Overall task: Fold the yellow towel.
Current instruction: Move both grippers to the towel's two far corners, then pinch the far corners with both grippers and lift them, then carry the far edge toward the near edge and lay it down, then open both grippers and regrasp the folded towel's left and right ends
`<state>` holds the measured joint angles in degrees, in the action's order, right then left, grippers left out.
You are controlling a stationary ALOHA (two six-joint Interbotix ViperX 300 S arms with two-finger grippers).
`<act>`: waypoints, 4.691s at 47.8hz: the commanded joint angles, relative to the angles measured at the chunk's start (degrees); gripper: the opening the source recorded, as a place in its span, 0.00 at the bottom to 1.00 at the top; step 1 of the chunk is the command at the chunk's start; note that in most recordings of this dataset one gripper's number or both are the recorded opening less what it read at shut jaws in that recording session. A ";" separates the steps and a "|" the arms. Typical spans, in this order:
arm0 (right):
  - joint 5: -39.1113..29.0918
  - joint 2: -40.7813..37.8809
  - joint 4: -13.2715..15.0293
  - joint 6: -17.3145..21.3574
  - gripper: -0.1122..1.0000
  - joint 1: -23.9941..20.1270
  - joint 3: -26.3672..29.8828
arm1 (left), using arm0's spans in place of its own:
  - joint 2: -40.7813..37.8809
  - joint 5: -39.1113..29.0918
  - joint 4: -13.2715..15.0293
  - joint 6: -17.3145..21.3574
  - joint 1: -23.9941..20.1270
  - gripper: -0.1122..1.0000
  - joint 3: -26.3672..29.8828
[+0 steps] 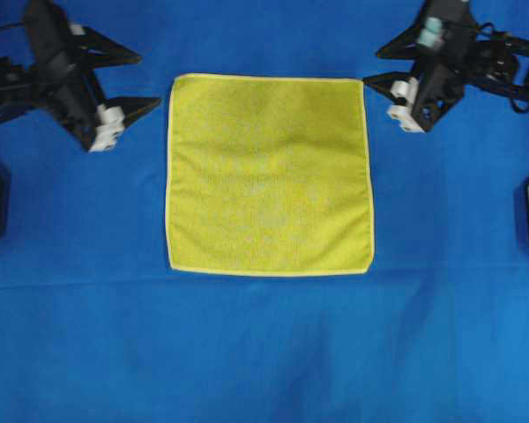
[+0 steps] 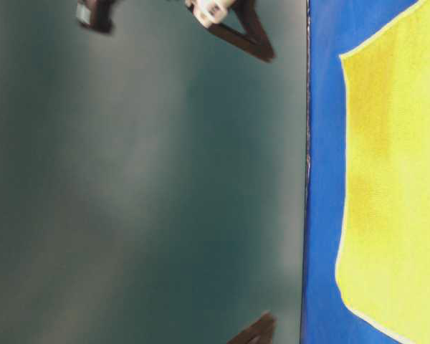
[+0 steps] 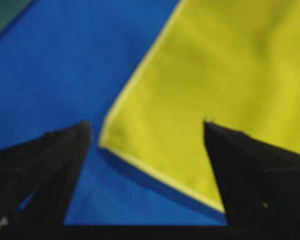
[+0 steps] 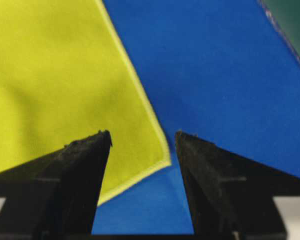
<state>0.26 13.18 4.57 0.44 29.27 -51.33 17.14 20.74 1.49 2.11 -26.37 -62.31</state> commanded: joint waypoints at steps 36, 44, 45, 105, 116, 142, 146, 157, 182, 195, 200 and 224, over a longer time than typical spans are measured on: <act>5.80 -20.21 2.02 0.00 0.60 4.57 5.89 | -26.28 1.93 0.00 4.13 -6.59 0.80 13.01; 5.36 -19.95 3.16 -0.18 0.27 4.31 5.63 | -26.10 -0.97 0.09 4.39 -6.59 0.47 12.92; 5.36 -19.95 3.16 -0.18 0.22 4.31 5.63 | -26.10 -1.05 0.00 4.48 -6.50 0.42 12.74; -8.44 -0.62 -2.81 1.41 0.12 -8.35 1.23 | -9.40 -16.52 0.00 5.27 9.93 0.11 9.93; -8.96 3.43 -5.36 6.59 0.12 -19.34 -2.90 | -8.70 -17.31 0.00 0.79 22.41 0.11 9.40; -8.26 0.35 -5.36 13.36 0.13 -28.13 -2.90 | -11.95 -16.00 0.00 -5.19 29.36 0.11 9.49; -7.29 -0.26 -5.36 13.45 0.13 -28.13 -2.81 | -12.48 -15.91 0.00 -5.19 29.36 0.11 9.67; -6.50 -2.02 -5.89 13.71 0.13 -30.23 -2.02 | -12.57 -15.91 0.00 -5.36 29.44 0.20 9.76; -7.91 0.62 -4.39 13.97 0.60 -29.71 -1.67 | -7.38 -16.17 0.00 -2.55 29.53 0.66 9.76; -7.91 1.41 -0.53 13.71 0.60 -19.51 -2.02 | -5.45 -16.17 0.00 4.22 21.80 0.65 9.58; -7.91 1.23 0.79 13.71 0.59 -17.31 -2.02 | -6.15 -16.35 0.00 5.54 20.04 0.65 9.76; -2.81 -9.14 1.58 13.71 0.60 -13.36 -2.02 | -16.08 -14.85 0.00 5.63 14.85 0.65 9.84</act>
<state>-4.31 4.92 5.98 14.24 15.64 -53.96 1.14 5.36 1.49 7.82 -10.63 -53.44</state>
